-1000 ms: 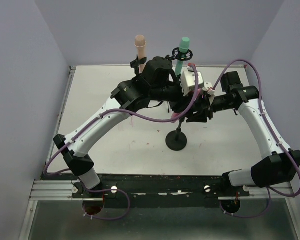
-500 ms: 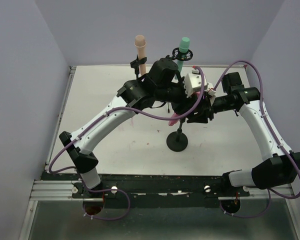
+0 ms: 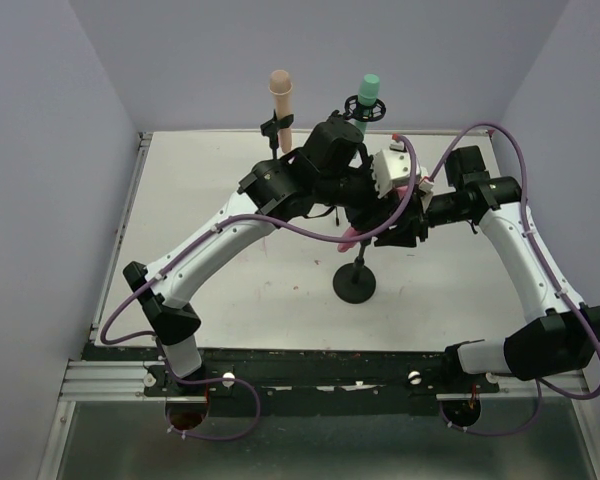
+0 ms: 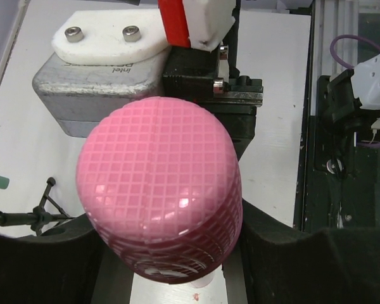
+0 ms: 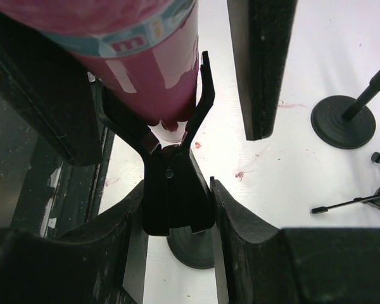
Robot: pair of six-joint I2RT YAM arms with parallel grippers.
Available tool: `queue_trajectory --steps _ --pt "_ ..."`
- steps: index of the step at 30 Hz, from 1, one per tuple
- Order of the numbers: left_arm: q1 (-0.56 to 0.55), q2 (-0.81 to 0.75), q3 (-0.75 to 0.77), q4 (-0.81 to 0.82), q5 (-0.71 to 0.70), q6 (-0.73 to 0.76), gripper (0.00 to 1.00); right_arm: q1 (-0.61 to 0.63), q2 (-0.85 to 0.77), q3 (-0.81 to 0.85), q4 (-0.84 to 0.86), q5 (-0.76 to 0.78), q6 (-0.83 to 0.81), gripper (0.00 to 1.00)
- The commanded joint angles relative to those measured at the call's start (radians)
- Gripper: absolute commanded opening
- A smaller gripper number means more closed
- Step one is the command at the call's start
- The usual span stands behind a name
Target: Attach the microphones to the stand
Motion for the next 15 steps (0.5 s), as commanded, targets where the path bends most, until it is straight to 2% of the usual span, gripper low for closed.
queue_trajectory --steps 1,15 --pt "-0.033 0.046 0.032 -0.007 -0.06 0.022 0.0 0.013 -0.031 -0.009 0.025 -0.066 -0.004 0.21" --pt "-0.044 0.058 0.029 0.01 -0.077 0.003 0.0 0.013 -0.038 -0.032 0.054 -0.087 0.023 0.33"
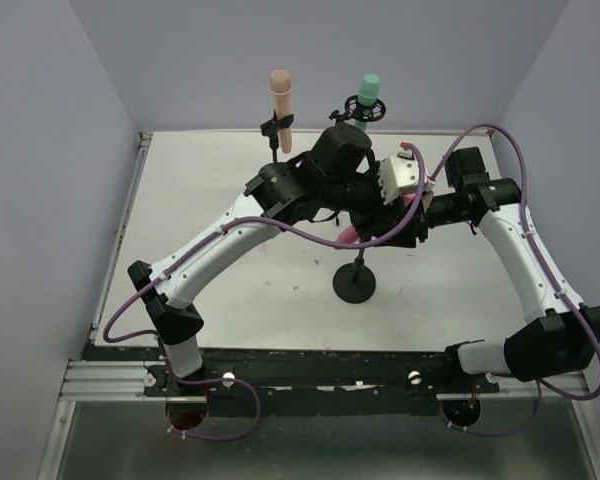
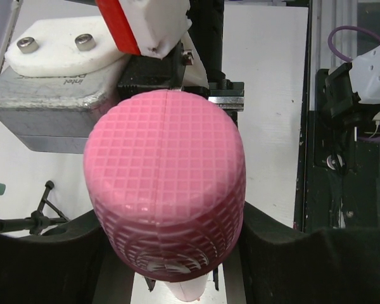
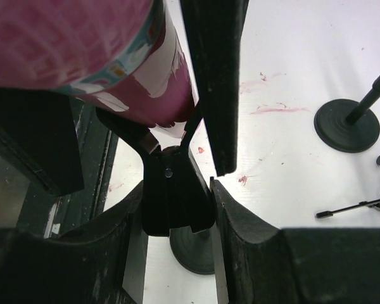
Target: Attach the microphones to the stand
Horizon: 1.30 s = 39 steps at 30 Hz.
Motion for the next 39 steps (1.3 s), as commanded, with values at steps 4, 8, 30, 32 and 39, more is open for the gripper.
queue_trajectory --steps 4,8,30,32,39 --pt "-0.008 0.034 0.004 0.039 -0.044 -0.028 0.0 0.015 -0.035 -0.012 0.031 -0.067 0.005 0.41" --pt "-0.008 0.026 -0.001 0.052 -0.047 -0.041 0.0 0.009 -0.038 -0.017 0.032 -0.075 0.008 0.5" --pt "-0.002 -0.038 -0.053 0.122 -0.087 -0.123 0.54 -0.037 -0.063 -0.038 0.04 -0.107 0.008 0.91" --pt "0.001 -0.058 -0.079 0.142 -0.088 -0.136 0.62 -0.043 -0.066 -0.04 0.039 -0.113 0.008 0.91" --pt "0.009 -0.118 -0.168 0.205 -0.098 -0.159 0.75 -0.059 -0.072 -0.055 0.043 -0.124 0.006 0.94"
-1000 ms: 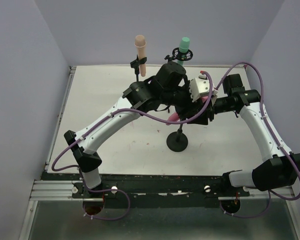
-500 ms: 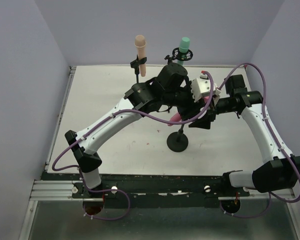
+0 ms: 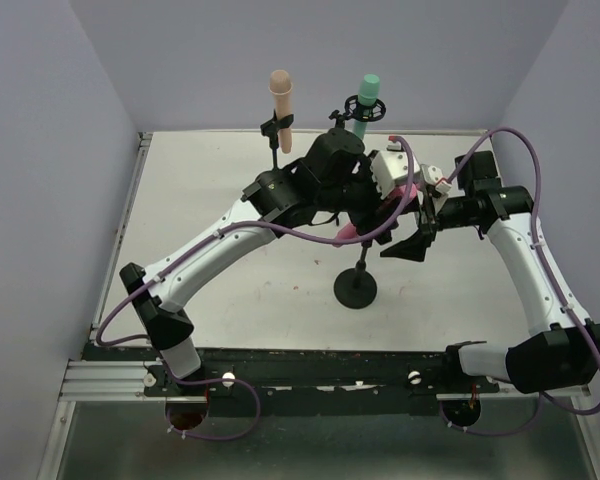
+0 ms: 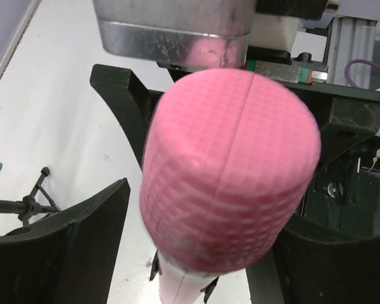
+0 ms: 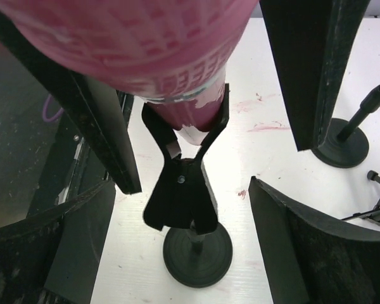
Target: Attach the microphones to the stand
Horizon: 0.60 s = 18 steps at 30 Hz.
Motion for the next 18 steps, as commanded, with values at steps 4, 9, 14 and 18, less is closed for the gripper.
queue_trajectory --steps 4,9,14,18 --pt "0.009 -0.094 -0.086 0.114 -0.017 -0.042 0.78 -0.01 -0.007 -0.024 0.018 -0.044 -0.02 0.94" --pt "0.01 -0.136 -0.129 0.16 0.038 -0.047 0.83 -0.01 -0.002 -0.029 0.02 -0.043 -0.022 0.94" --pt "0.009 -0.171 -0.182 0.196 0.088 -0.034 0.83 -0.01 -0.004 -0.038 0.026 -0.04 -0.019 0.94" --pt "0.009 -0.223 -0.273 0.237 0.132 0.016 0.84 -0.011 -0.033 -0.064 0.084 -0.038 0.036 0.95"
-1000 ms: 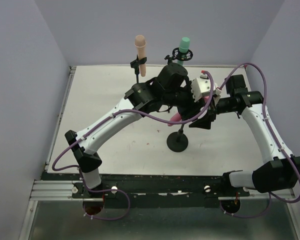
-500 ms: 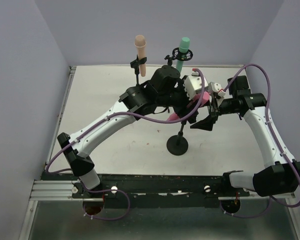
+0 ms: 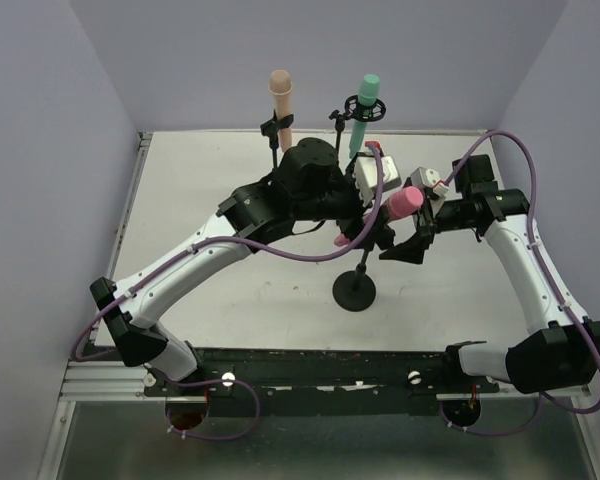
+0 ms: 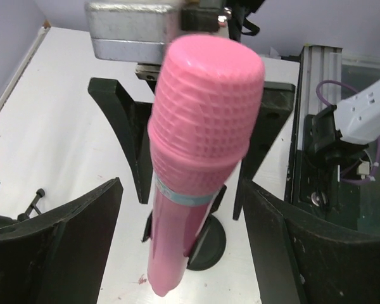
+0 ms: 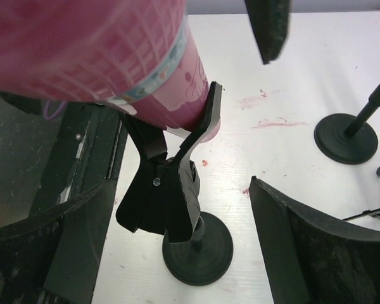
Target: Attach the microphones to the stand
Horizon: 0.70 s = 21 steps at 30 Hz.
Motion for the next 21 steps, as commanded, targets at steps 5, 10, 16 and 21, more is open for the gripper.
queue_trajectory --steps 5,10,16,21 --pt "0.001 -0.115 -0.159 0.097 0.083 0.142 0.86 -0.011 -0.08 -0.078 0.167 -0.003 0.123 0.95" --pt "0.015 -0.115 -0.168 0.095 0.098 0.241 0.86 -0.021 -0.152 -0.173 0.317 -0.011 0.174 0.95" --pt "0.048 -0.119 -0.194 0.133 0.25 0.288 0.86 -0.029 -0.169 -0.256 0.417 -0.029 0.158 0.94" --pt "0.061 -0.118 -0.205 0.173 0.344 0.265 0.86 -0.029 -0.174 -0.26 0.464 -0.018 0.207 0.93"
